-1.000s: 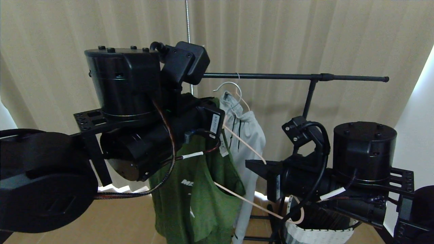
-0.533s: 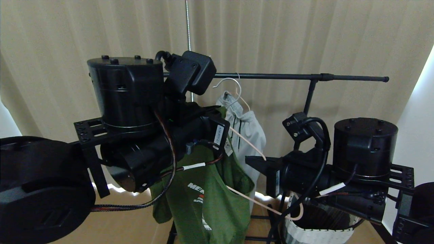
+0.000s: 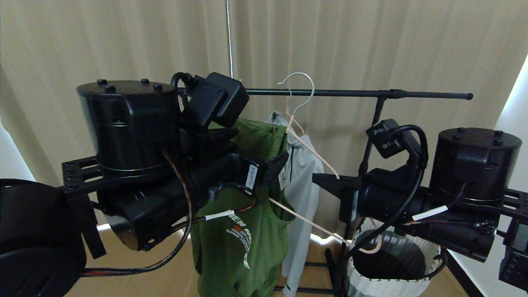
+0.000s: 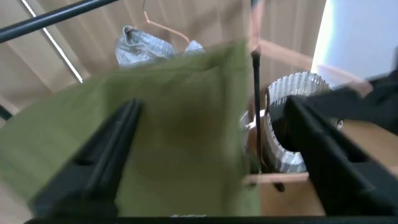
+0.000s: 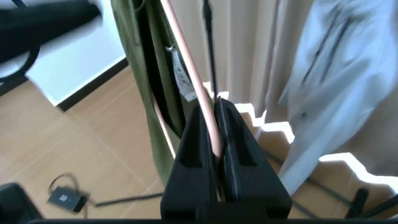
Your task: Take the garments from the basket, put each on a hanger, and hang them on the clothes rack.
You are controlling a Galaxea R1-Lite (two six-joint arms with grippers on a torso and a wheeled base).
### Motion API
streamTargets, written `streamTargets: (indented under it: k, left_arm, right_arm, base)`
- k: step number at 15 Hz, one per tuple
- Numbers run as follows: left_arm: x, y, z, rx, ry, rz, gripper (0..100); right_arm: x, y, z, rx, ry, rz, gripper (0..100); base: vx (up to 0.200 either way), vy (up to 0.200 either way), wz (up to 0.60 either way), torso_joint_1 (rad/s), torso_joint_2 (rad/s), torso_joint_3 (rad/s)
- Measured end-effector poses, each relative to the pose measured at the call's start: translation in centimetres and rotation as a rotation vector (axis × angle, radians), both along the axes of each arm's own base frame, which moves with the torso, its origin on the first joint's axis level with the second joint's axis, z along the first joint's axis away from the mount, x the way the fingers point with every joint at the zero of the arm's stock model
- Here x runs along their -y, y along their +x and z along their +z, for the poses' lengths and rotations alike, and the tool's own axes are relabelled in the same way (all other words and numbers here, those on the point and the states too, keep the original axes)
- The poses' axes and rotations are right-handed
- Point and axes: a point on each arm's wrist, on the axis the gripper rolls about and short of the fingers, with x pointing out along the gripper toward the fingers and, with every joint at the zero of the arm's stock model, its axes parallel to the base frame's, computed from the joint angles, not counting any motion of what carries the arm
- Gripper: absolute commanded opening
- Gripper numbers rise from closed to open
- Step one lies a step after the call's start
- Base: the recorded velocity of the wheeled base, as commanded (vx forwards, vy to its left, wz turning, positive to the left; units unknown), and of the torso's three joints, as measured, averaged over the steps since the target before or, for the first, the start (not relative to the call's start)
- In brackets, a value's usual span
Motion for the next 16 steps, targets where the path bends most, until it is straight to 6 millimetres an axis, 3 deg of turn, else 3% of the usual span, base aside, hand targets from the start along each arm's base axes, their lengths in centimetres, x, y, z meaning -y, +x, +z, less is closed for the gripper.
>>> streamTargets:
  k: [4, 9, 16]
  left_arm:
    - [-3.4, 0.5, -0.3, 0.08, 0.152, 0.004, 100]
    - [-8.1, 1.7, 0.2, 0.282, 0.396, -0.084, 100]
    - [-6.8, 3.0, 0.7, 0.38, 0.459, -0.159, 100]
  right_arm:
    - [2.5, -0.5, 0.5, 0.123, -0.134, -0.01, 0]
    - [3.1, -0.9, 0.9, 0.165, -0.153, 0.022, 0]
    - [1.6, -2.4, 1.0, 0.173, -0.138, 0.122, 0]
  base:
    - [0.0, 0.0, 0.0, 0.0, 0.0, 0.0]
    - [0.0, 0.0, 0.0, 0.0, 0.0, 0.0]
    - [0.0, 0.0, 0.0, 0.0, 0.0, 0.0]
